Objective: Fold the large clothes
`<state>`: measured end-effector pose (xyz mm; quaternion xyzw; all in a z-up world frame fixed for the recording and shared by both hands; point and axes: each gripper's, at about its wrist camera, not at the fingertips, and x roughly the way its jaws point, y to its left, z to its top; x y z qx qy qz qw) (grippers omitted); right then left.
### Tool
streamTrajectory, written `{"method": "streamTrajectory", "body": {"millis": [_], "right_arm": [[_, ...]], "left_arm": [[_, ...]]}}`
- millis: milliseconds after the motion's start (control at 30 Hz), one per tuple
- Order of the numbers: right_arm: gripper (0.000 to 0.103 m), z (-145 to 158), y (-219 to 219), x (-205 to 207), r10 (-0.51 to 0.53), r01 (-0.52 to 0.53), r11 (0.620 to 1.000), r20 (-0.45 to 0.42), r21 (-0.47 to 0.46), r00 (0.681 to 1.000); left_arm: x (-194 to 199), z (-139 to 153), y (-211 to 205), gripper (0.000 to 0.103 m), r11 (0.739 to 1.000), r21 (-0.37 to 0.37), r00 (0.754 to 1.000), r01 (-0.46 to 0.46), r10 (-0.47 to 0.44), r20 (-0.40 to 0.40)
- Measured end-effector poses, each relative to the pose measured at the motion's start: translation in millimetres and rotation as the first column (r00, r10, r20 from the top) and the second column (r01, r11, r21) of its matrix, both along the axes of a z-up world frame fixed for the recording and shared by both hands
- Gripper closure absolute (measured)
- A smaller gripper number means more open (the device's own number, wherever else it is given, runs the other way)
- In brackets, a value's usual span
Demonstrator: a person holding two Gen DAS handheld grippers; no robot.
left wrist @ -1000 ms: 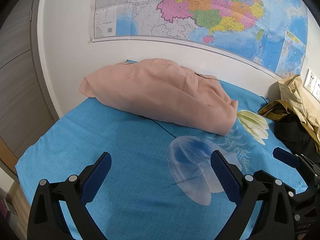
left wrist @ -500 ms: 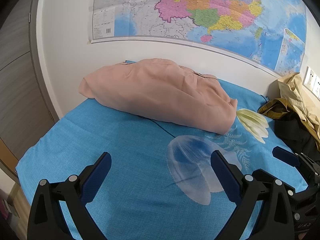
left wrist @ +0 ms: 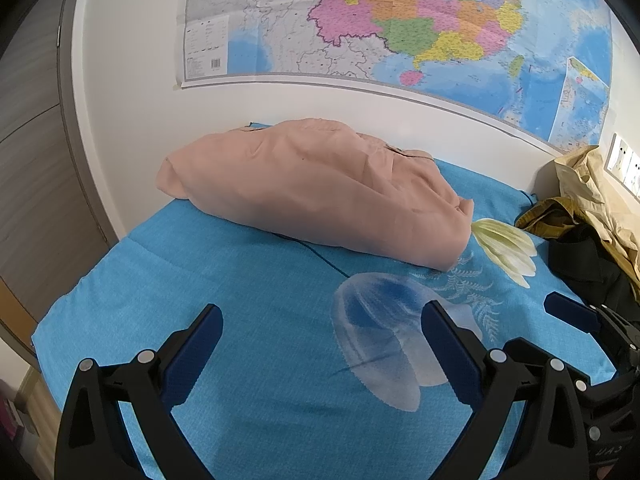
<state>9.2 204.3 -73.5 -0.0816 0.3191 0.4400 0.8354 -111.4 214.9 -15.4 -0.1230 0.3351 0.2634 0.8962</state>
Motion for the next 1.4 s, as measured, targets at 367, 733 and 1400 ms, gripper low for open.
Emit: {"method": "streamTrajectory", "body": {"millis": [367, 733, 1400], "right_arm": [[0.006, 0.9, -0.6, 1.1, 0.001, -0.001, 1.000, 0.000, 0.003, 1.000], [0.006, -0.1, -1.7, 3.7, 0.002, -0.002, 1.000, -0.007, 0.001, 1.000], [0.006, 0.4, -3.2, 0.7, -0.001, 0.001, 1.000, -0.004, 0.006, 1.000]], "left_arm": [[1.2, 0.8, -0.3, 0.007, 1.000, -0.003, 1.000, 0.001, -0.001, 0.001], [3.5, -0.2, -1.0, 0.007, 1.000, -0.005, 1.000, 0.002, -0.002, -0.003], [2.1, -0.2, -4.7, 0.007, 1.000, 0.002, 1.000, 0.006, -0.006, -0.004]]}}
